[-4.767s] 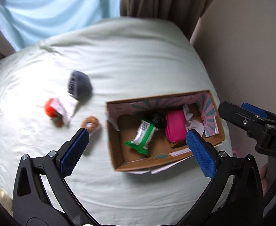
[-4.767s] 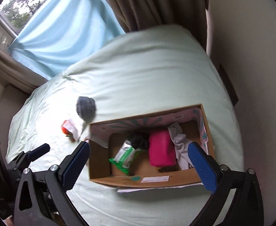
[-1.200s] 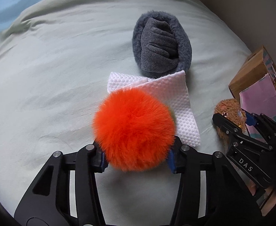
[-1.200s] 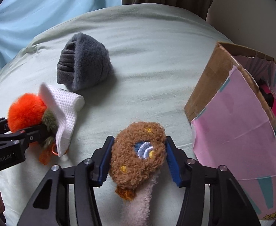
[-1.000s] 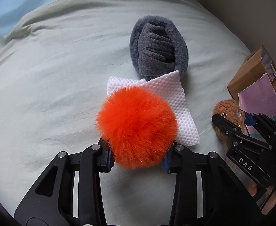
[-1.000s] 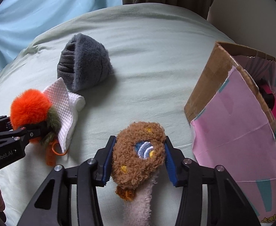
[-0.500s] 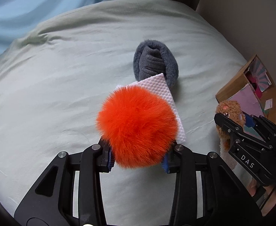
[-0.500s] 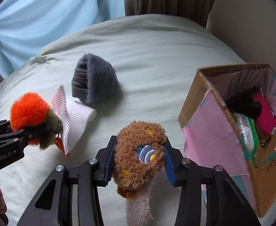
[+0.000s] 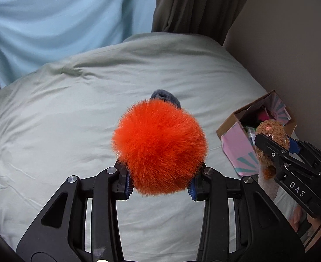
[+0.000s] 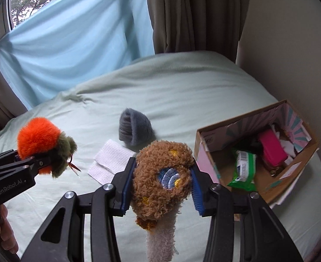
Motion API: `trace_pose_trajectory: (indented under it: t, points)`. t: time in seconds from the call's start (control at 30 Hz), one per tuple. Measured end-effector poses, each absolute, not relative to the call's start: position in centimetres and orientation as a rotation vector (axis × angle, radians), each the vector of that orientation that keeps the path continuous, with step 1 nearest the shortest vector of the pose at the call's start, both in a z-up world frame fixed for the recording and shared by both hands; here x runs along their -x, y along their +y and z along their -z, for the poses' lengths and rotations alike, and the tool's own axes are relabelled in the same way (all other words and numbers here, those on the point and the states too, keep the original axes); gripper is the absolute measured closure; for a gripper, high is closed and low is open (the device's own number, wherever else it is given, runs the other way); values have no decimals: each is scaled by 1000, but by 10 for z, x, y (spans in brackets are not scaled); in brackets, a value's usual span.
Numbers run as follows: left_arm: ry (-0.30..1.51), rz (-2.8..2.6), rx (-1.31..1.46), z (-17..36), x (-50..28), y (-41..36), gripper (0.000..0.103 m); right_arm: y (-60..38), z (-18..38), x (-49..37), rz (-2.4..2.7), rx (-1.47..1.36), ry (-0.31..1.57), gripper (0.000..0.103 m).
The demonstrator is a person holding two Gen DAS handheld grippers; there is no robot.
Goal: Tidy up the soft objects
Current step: 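Carry the pom-pom and brown plush into the cardboard box and release both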
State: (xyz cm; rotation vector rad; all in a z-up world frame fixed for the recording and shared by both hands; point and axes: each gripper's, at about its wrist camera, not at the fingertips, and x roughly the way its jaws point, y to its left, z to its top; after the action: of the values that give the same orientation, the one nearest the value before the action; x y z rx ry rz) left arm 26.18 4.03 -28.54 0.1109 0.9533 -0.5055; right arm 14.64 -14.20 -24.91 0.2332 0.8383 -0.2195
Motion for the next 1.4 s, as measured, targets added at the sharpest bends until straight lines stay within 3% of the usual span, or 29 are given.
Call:
trace_pose_trajectory:
  t: [0.33,0.63,0.97,1.4]
  points:
    - [896,504,-45,193,-221,8,69,-183,139,-116,207,-236,756,61]
    - [881,494,-22,158,-197,-73,69,-251,102,-114,173,-240,743,62]
    - [939,430,43,183,-190,-183,69,-347,127,-128,85,-197,833,62]
    - [1111,397,3,274,-210,-308,69,-457,214,-172,55,-258,1007,62]
